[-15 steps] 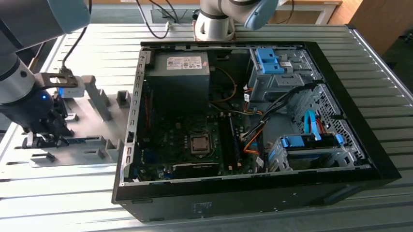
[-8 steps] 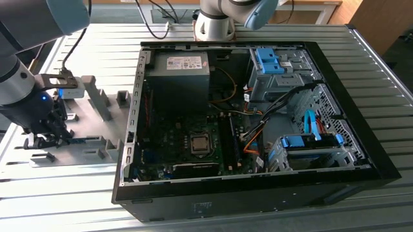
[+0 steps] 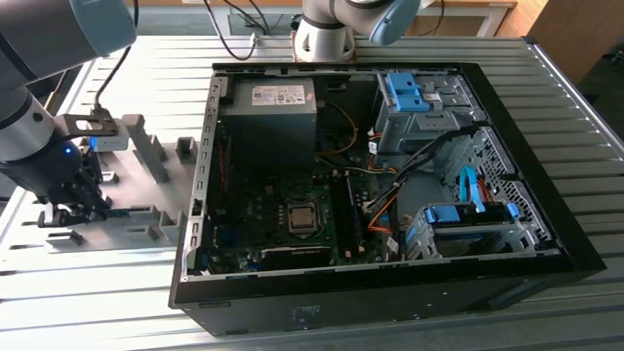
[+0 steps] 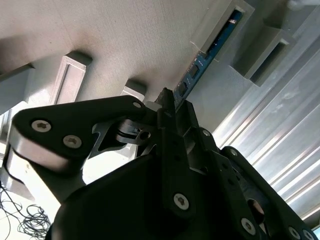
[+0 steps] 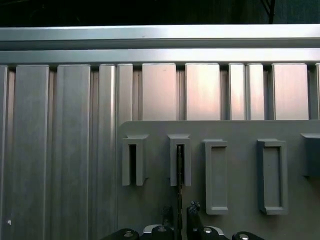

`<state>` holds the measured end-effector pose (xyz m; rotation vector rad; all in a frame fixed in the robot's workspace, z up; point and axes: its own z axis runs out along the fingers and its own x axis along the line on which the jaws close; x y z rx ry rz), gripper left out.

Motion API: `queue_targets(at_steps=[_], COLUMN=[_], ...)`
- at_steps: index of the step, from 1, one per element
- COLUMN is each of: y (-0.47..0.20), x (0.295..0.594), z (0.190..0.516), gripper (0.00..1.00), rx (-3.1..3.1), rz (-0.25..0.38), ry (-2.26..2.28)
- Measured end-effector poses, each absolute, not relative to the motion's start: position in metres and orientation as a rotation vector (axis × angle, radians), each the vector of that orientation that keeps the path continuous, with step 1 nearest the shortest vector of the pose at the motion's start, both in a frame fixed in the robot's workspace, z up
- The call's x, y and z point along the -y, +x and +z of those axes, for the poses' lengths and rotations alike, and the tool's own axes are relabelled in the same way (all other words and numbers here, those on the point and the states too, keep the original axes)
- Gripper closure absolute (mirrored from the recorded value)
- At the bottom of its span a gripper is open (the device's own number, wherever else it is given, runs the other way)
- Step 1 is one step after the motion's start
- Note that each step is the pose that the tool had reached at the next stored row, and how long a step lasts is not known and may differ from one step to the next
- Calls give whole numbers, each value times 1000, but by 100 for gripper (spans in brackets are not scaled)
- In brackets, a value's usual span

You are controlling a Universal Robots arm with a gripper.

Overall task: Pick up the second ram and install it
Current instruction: 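Pick up the second ram and move it above second insertion slot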

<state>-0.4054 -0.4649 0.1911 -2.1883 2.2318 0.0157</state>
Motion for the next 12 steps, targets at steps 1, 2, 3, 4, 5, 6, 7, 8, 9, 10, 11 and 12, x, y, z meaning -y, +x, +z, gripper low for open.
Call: queue_targets(at_steps=[1, 2, 3, 4, 5, 6, 7, 8, 9, 10, 11, 12], y=[-405, -405, -405, -405, -405, -405, -405, -405, -405, -405, -405, -405], x=[465, 465, 465, 465, 465, 465, 465, 465, 465, 465, 465, 465], z=[191, 191, 191, 191, 191, 191, 191, 191, 191, 191, 191, 191], gripper=[75, 75, 75, 75, 76, 76, 84, 84, 84, 84, 85, 85], rx=[-2232, -2232, -2232, -2232, -2232, -2232, -2232, -2232, -2232, -2232, -2232, -2232], rz=[16, 16, 16, 16, 16, 16, 16, 16, 16, 16, 16, 16], ry=[-2188, -2188, -2188, -2188, -2188, -2188, -2188, -2188, -2188, -2188, -2188, -2188])
